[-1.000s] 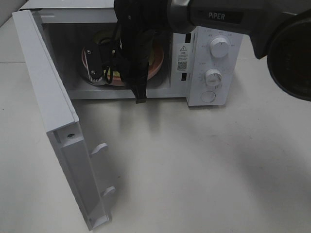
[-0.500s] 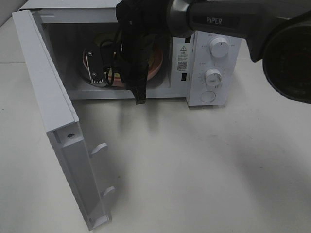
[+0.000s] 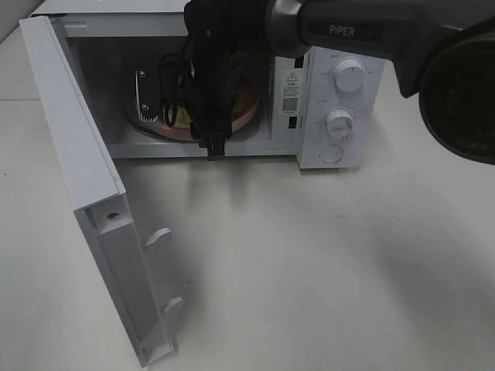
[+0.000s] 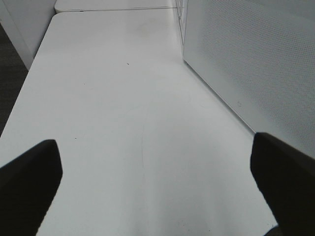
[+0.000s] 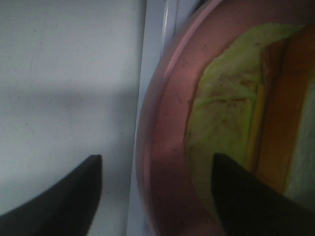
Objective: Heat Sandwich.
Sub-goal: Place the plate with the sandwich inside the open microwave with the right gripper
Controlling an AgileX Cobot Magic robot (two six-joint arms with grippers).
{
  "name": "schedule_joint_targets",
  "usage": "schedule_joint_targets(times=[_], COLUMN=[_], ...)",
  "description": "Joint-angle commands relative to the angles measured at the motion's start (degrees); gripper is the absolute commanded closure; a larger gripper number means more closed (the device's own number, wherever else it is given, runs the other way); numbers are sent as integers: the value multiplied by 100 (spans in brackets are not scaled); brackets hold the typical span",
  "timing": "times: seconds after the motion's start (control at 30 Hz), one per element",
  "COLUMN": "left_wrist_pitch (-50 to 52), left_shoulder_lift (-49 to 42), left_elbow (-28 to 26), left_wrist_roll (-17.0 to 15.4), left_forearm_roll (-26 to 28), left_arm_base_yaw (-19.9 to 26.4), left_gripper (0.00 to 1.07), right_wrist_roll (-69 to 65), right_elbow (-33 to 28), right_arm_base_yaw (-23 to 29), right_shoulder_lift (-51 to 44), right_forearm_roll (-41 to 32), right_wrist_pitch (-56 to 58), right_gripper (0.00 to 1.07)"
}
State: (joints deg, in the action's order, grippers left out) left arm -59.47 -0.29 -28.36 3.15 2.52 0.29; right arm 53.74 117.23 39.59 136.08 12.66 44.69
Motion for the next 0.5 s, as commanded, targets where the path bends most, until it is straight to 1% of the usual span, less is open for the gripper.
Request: schedule_joint_targets(times=[0.03, 0.07, 0.13, 0.33, 0.5], left_wrist_pitch=[6, 6, 6, 6, 6], left_shoulder_lift=[-46, -46, -46, -46, -46], left_elbow=[11, 11, 11, 11, 11], left_wrist_roll=[-6, -6, -6, -6, -6], left_forearm_roll=[34, 34, 34, 34, 34], left_arm_base_yaw=[0, 0, 0, 0, 0], left_gripper=[4, 4, 4, 4, 4], right_wrist_roll=[-252, -395, -487, -527, -527], right_elbow=[23, 23, 23, 23, 17], right_arm_base_yaw=[-11, -11, -11, -11, 0], right_shoulder_lift=[-57, -57, -63, -80, -80], right_forearm_roll=[23, 17, 17, 17, 17], right_wrist_pitch=[-11, -6, 23, 29, 23], right_gripper=[30, 20, 16, 18, 25])
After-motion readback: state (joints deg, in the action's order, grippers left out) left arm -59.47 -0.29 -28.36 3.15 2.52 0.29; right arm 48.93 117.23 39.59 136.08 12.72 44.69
